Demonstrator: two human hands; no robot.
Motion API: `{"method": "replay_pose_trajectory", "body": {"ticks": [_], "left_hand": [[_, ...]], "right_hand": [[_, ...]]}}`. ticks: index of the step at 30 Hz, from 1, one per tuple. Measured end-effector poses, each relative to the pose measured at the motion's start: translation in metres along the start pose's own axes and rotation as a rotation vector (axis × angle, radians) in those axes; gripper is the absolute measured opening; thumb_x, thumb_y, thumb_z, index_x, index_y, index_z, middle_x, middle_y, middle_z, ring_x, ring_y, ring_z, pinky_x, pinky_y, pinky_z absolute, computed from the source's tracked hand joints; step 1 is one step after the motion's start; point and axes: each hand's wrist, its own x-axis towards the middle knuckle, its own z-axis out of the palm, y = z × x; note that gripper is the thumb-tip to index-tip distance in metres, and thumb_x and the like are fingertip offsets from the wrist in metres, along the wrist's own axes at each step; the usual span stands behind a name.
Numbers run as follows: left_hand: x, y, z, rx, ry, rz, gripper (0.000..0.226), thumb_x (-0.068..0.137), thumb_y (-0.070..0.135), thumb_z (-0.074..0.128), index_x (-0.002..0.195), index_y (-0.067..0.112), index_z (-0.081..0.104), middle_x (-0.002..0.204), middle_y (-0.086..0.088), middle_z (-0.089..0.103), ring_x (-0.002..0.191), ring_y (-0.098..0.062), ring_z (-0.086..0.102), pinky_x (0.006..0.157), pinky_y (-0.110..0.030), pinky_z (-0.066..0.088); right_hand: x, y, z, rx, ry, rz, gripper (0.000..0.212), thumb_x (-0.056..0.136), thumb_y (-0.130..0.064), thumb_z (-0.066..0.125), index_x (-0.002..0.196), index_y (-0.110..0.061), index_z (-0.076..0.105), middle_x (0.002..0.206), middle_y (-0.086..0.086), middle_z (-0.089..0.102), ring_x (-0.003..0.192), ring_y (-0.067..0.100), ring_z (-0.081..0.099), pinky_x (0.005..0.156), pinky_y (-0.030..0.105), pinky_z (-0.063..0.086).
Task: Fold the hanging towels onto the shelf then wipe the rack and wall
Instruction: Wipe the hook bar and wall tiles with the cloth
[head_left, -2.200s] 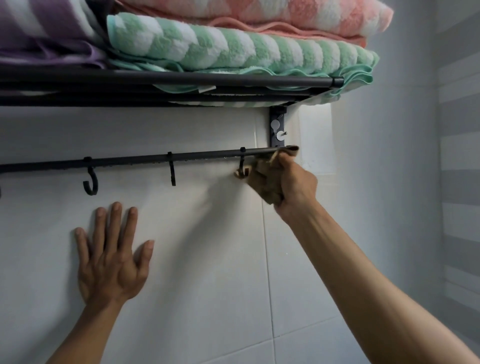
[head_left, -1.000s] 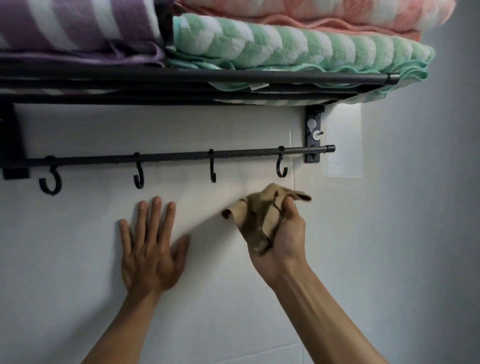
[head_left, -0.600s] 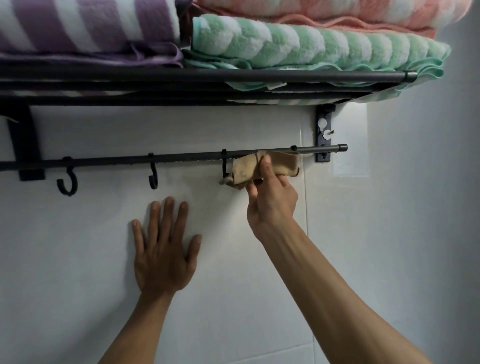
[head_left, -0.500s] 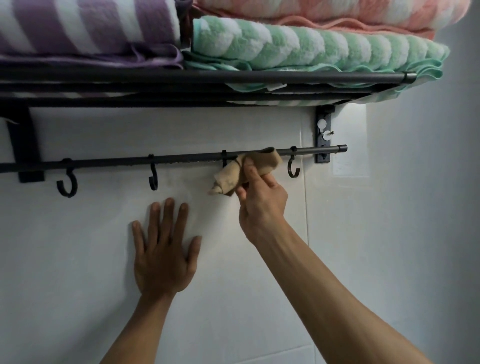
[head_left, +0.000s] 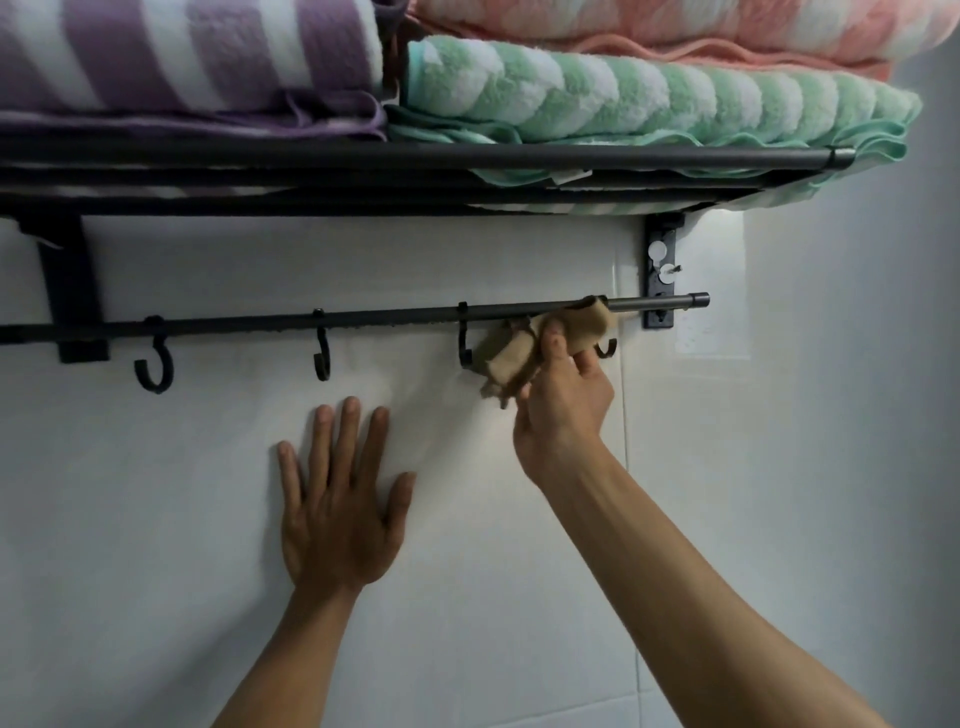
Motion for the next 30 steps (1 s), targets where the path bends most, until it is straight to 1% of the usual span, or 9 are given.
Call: {"method": "replay_pose_trajectory", "body": {"ticks": [5, 9, 13, 16, 19, 22, 25, 27, 30], "left_hand": [[0.001, -0.001, 0.001, 0.002, 0.032, 0.019, 0.072, 0.095, 0.052, 0.034, 0.157, 0.015, 0.028, 0.167, -0.009, 0.014, 0.154, -0.032, 0.010, 0.120, -0.061, 0.008], [-0.001, -0.001, 0.003, 0.003, 0.036, 0.006, 0.074, 0.094, 0.053, 0.036, 0.157, 0.015, 0.028, 0.167, -0.008, 0.014, 0.154, -0.031, 0.010, 0.120, -0.062, 0.011], [-0.001, 0.000, 0.002, 0.007, 0.040, 0.009, 0.073, 0.094, 0.054, 0.033, 0.157, 0.016, 0.028, 0.167, -0.008, 0.015, 0.154, -0.031, 0.011, 0.120, -0.061, 0.011], [-0.001, -0.001, 0.001, 0.004, 0.047, 0.014, 0.072, 0.095, 0.052, 0.035, 0.157, 0.016, 0.028, 0.166, -0.009, 0.016, 0.154, -0.031, 0.012, 0.120, -0.062, 0.011], [-0.001, -0.001, 0.002, 0.011, 0.037, 0.010, 0.073, 0.094, 0.052, 0.036, 0.157, 0.016, 0.027, 0.167, -0.009, 0.014, 0.154, -0.031, 0.010, 0.120, -0.062, 0.011], [0.000, 0.000, 0.001, 0.009, 0.018, -0.002, 0.073, 0.095, 0.054, 0.031, 0.158, 0.017, 0.025, 0.167, -0.006, 0.012, 0.154, -0.029, 0.008, 0.121, -0.060, 0.009], [-0.001, 0.001, 0.001, -0.013, -0.001, -0.015, 0.073, 0.095, 0.055, 0.029, 0.158, 0.019, 0.023, 0.167, -0.005, 0.012, 0.155, -0.027, 0.007, 0.121, -0.060, 0.006], [-0.001, 0.001, 0.000, -0.012, -0.002, -0.023, 0.073, 0.095, 0.056, 0.029, 0.158, 0.019, 0.024, 0.167, -0.005, 0.013, 0.155, -0.027, 0.007, 0.121, -0.059, 0.006], [-0.002, 0.001, 0.000, -0.009, 0.015, -0.019, 0.072, 0.095, 0.055, 0.030, 0.157, 0.018, 0.026, 0.167, -0.007, 0.016, 0.154, -0.028, 0.009, 0.121, -0.060, 0.007]], "right_hand": [[-0.013, 0.012, 0.010, -0.067, -0.149, 0.086, 0.012, 0.100, -0.017, 0.061, 0.099, -0.014, 0.072, 0.093, 0.006, 0.075, 0.101, 0.025, 0.072, 0.100, 0.046, 0.055], [-0.004, -0.004, -0.001, -0.050, 0.006, -0.015, 0.018, 0.099, -0.022, 0.063, 0.083, -0.022, 0.072, 0.080, -0.003, 0.075, 0.091, 0.018, 0.072, 0.099, 0.046, 0.055], [-0.001, -0.017, -0.005, 0.017, 0.050, -0.013, 0.021, 0.101, -0.035, 0.059, 0.087, -0.023, 0.071, 0.083, -0.006, 0.075, 0.093, 0.014, 0.072, 0.098, 0.038, 0.056], [-0.004, -0.008, 0.003, 0.115, -0.003, 0.059, 0.023, 0.104, -0.032, 0.053, 0.093, -0.016, 0.066, 0.083, 0.000, 0.068, 0.083, 0.018, 0.065, 0.079, 0.033, 0.054], [-0.006, -0.003, 0.006, 0.127, -0.049, 0.093, 0.013, 0.105, -0.023, 0.050, 0.105, -0.018, 0.063, 0.084, 0.002, 0.059, 0.077, 0.019, 0.059, 0.061, 0.028, 0.046], [-0.003, -0.007, -0.001, 0.076, -0.093, 0.067, 0.016, 0.104, -0.017, 0.055, 0.108, -0.020, 0.070, 0.095, 0.001, 0.065, 0.092, 0.019, 0.062, 0.071, 0.032, 0.053], [-0.001, -0.010, -0.015, 0.032, -0.100, 0.055, 0.013, 0.101, -0.014, 0.060, 0.106, -0.014, 0.072, 0.097, 0.003, 0.070, 0.091, 0.017, 0.066, 0.093, 0.038, 0.057], [-0.001, -0.011, -0.024, 0.003, -0.070, 0.060, 0.013, 0.100, -0.020, 0.061, 0.097, -0.016, 0.074, 0.086, 0.002, 0.070, 0.083, 0.019, 0.065, 0.080, 0.037, 0.058], [-0.006, -0.013, -0.028, 0.029, -0.024, 0.038, 0.023, 0.101, -0.030, 0.060, 0.087, -0.017, 0.070, 0.072, 0.003, 0.062, 0.068, 0.021, 0.059, 0.056, 0.029, 0.048]]}}
